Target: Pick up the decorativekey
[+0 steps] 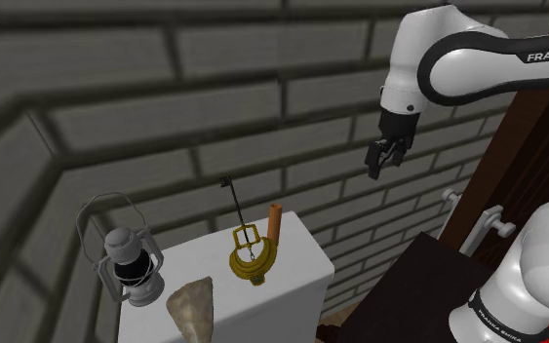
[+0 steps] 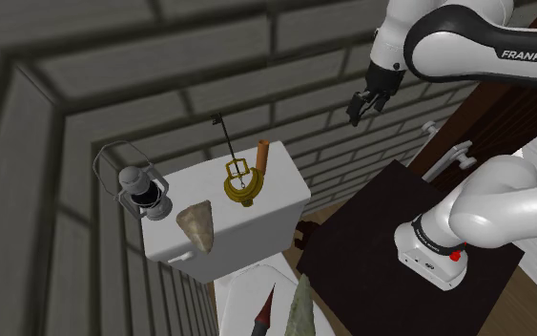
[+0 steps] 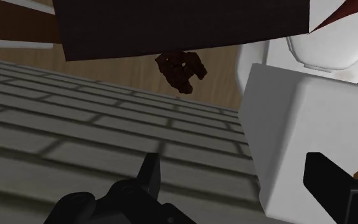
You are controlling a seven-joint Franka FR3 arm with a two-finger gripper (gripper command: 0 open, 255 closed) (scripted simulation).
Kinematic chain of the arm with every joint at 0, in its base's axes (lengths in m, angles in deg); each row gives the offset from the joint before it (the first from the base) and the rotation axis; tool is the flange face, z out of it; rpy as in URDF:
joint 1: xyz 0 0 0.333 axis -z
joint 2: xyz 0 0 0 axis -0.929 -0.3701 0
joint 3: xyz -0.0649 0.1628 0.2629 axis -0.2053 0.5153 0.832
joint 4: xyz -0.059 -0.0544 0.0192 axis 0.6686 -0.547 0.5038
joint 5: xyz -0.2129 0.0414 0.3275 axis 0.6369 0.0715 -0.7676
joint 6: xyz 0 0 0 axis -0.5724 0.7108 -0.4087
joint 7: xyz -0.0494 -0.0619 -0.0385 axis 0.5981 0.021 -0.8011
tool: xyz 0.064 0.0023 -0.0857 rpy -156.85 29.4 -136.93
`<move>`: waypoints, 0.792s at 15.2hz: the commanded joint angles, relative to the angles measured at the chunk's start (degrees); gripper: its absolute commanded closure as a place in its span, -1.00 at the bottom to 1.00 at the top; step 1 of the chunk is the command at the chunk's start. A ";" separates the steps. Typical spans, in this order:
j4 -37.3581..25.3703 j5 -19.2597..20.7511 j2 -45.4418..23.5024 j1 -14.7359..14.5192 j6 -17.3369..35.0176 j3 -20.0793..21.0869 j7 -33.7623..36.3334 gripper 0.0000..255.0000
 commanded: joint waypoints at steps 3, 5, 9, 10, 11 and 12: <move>-0.33 -2.70 -4.49 -1.50 6.77 3.78 4.92 -1.00; -0.69 -3.67 -7.13 -2.07 10.29 5.64 7.26 -1.00; -2.40 -4.77 -13.11 -2.82 17.12 9.37 12.02 -1.00; -3.03 -4.82 -14.73 -2.93 18.76 10.30 13.26 -1.00; -3.74 -4.79 -16.40 -3.00 20.35 11.22 14.52 -1.00; -4.53 -4.65 -18.11 -3.04 21.90 12.14 15.82 -1.00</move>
